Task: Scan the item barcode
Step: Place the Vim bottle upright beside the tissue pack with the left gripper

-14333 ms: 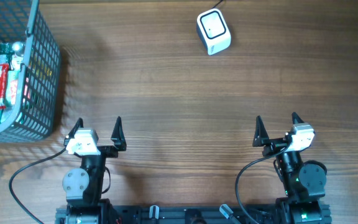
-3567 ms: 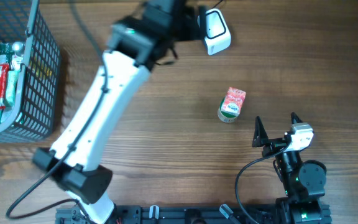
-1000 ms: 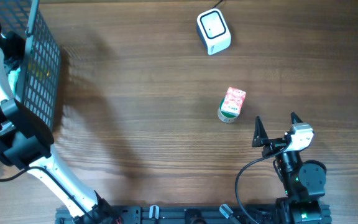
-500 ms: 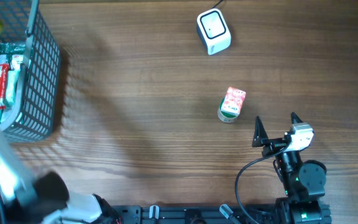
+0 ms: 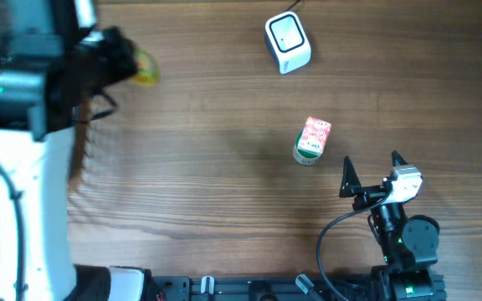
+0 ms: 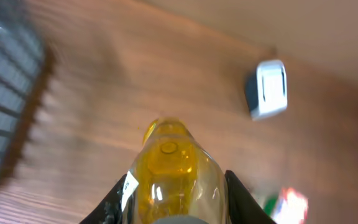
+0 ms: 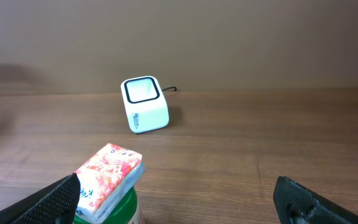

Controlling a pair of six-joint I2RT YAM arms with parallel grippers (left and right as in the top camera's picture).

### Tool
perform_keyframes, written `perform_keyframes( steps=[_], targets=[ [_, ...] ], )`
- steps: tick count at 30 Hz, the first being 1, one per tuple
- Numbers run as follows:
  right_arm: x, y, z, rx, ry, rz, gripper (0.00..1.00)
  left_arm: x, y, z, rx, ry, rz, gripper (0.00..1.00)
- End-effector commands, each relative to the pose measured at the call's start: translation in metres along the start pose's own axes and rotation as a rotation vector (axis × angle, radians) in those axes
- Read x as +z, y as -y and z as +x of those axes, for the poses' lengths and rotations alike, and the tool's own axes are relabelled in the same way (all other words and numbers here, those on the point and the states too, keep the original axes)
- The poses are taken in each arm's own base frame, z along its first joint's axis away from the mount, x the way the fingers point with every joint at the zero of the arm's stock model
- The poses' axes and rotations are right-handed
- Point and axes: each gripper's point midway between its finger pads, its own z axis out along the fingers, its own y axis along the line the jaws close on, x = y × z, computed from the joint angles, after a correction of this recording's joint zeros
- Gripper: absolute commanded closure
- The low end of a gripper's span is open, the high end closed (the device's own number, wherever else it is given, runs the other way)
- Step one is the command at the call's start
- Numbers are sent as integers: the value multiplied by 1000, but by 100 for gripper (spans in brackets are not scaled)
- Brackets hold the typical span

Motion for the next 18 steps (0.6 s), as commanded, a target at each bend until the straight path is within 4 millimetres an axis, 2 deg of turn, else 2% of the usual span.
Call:
perform_keyframes(
  steps=[1,3,8,10,16,18],
  targets=[
    [0,-1,-1,6,5,-5,0,36,47,35,125,-140,34,73],
    [0,-1,-1,6,5,-5,0,62,70,57,176,-221,36,72],
    [0,-1,-1,6,5,-5,0,114,102,97,215,-350,12,71],
    [0,-1,-1,6,5,-5,0,140,121,115,246,-382,13,70],
    [0,-1,-1,6,5,-5,0,192,156,160,317,-423,-3,69],
    [0,-1,-1,6,5,-5,0,204,161,171,327,-413,-29,69]
  ],
)
